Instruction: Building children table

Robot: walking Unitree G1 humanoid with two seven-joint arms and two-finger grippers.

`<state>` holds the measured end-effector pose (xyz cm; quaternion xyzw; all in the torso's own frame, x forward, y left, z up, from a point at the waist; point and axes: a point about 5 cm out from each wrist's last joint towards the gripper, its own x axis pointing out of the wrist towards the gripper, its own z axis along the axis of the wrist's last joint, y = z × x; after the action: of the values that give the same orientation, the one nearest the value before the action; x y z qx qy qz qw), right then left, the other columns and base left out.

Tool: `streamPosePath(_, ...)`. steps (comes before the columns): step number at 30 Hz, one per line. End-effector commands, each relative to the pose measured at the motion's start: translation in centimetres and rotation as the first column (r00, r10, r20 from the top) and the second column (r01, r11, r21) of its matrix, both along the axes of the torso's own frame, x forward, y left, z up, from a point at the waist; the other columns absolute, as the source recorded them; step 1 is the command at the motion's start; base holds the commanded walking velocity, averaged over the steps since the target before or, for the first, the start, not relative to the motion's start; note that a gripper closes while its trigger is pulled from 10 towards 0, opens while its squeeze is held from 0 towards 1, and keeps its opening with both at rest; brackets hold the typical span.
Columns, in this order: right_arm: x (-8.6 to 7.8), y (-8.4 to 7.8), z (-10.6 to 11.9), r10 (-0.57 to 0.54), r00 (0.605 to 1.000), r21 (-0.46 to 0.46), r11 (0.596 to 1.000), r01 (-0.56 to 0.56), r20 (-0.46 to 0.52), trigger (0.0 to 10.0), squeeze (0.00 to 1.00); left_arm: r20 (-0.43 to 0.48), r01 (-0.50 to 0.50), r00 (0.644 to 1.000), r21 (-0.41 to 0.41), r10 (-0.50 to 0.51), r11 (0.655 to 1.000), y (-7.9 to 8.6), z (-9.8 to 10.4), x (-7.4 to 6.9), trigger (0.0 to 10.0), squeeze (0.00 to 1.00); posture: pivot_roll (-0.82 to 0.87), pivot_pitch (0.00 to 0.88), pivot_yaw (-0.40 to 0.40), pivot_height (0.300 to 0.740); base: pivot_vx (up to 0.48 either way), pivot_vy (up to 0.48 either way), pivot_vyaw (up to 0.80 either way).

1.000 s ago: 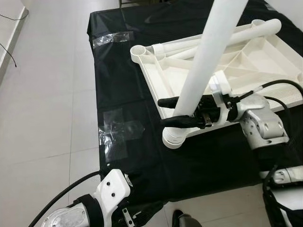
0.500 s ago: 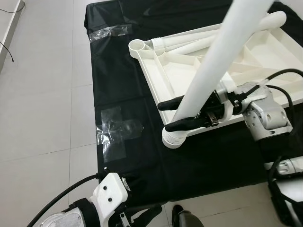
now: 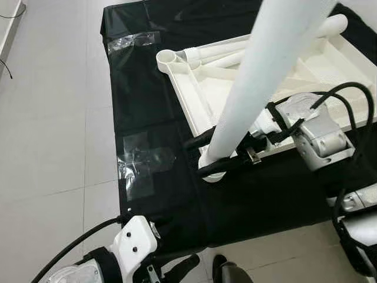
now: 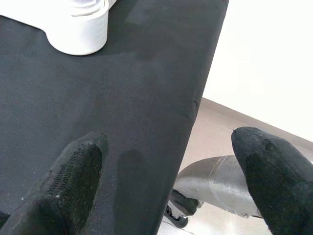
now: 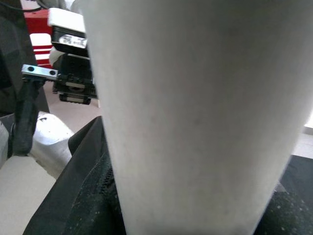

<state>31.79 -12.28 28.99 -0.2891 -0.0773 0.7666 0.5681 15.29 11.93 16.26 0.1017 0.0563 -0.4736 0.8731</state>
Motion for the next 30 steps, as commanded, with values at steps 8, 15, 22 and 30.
streamPosePath(8, 1.4, -1.0, -4.1, -0.204, 0.956, 0.061, 0.973, 0.221, -0.210, 10.0, 0.00, -0.031, 0.007, 0.999, 0.005, -0.007, 1.000, -0.2, -0.6, -0.2, 10.0, 0.00, 0.12, 0.390, -0.006, 0.740, 0.000, 0.000, 0.00)
streamPosePath(15, 0.9, -1.5, -5.2, -0.262, 0.940, 0.125, 0.948, 0.293, -0.219, 10.0, 0.00, -0.031, 0.010, 0.999, 0.002, -0.010, 1.000, -0.2, -0.6, -0.2, 10.0, 0.00, 0.12, 0.380, -0.003, 0.740, 0.000, 0.000, 0.00)
streamPosePath(22, 0.7, -1.3, -6.1, -0.313, 0.922, 0.151, 0.924, 0.351, -0.230, 10.0, 0.00, -0.030, 0.012, 0.999, 0.004, -0.012, 1.000, -0.3, -0.7, -0.2, 10.0, 0.00, 0.12, 0.371, -0.003, 0.740, 0.000, 0.000, 0.00)
streamPosePath(30, 0.7, -1.6, -6.4, -0.425, 0.879, 0.147, 0.876, 0.460, -0.215, 10.0, 0.00, -0.032, 0.017, 0.999, 0.001, -0.017, 1.000, -0.5, -0.8, -0.2, 10.0, 0.00, 0.10, 0.363, -0.013, 0.740, 0.000, 0.000, 0.00)
